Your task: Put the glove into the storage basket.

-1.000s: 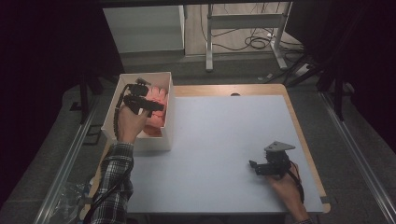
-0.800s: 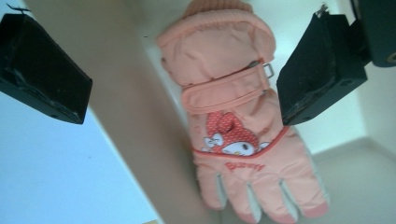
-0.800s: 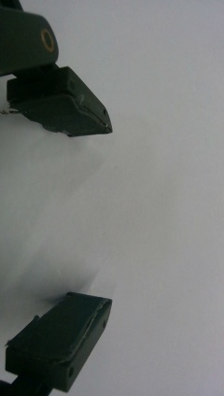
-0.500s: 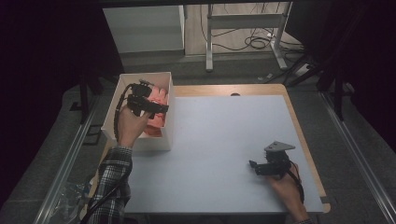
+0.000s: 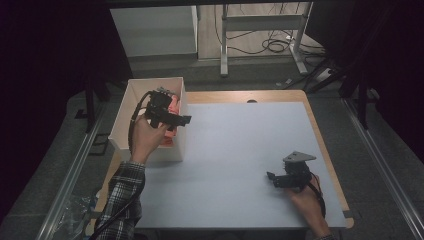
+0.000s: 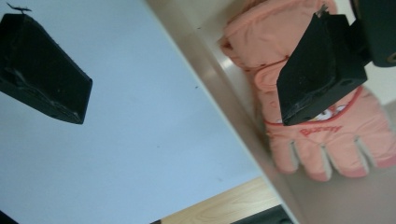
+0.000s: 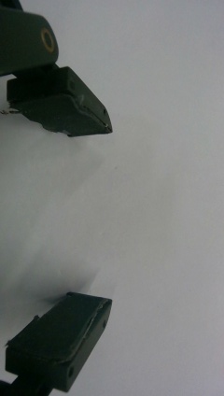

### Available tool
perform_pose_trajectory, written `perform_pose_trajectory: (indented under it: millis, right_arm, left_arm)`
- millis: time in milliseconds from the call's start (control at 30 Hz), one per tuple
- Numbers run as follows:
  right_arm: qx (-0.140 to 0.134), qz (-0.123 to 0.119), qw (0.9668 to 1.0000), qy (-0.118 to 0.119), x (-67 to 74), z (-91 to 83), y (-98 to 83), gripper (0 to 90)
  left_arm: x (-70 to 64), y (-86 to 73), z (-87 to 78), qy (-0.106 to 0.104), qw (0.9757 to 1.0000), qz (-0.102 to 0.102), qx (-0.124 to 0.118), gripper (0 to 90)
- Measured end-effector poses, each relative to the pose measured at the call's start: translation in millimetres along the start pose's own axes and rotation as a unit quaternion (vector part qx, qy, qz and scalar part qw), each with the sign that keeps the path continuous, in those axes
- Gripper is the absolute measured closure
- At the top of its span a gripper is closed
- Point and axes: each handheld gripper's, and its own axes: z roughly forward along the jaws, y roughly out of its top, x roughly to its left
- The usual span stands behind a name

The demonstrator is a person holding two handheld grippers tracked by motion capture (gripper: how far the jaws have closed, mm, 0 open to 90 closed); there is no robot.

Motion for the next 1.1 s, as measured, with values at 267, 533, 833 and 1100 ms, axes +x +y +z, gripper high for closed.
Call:
perform_pose_trajectory:
  millis: [267,533,833,1100]
  right_arm:
    - [0.000,0.000,1.0000,0.000,0.1,0.0,0.0,14.0]
    - [0.000,0.000,1.0000,0.000,-0.1,0.1,0.0,14.0]
    - [0.000,-0.001,1.0000,0.000,-0.1,0.1,0.0,14.0]
    - [0.000,-0.001,1.0000,0.000,-0.1,0.0,0.0,14.0]
  left_arm:
    - [-26.0,1.8,2.5,-0.021,0.9993,0.030,-0.010,3.7]
    - [-47.3,1.4,10.7,-0.042,0.9978,0.050,-0.011,3.7]
    - [-72.0,-2.8,22.5,-0.070,0.9950,0.071,-0.011,3.7]
    - [-91.1,-11.7,33.6,-0.095,0.9919,0.083,-0.010,3.7]
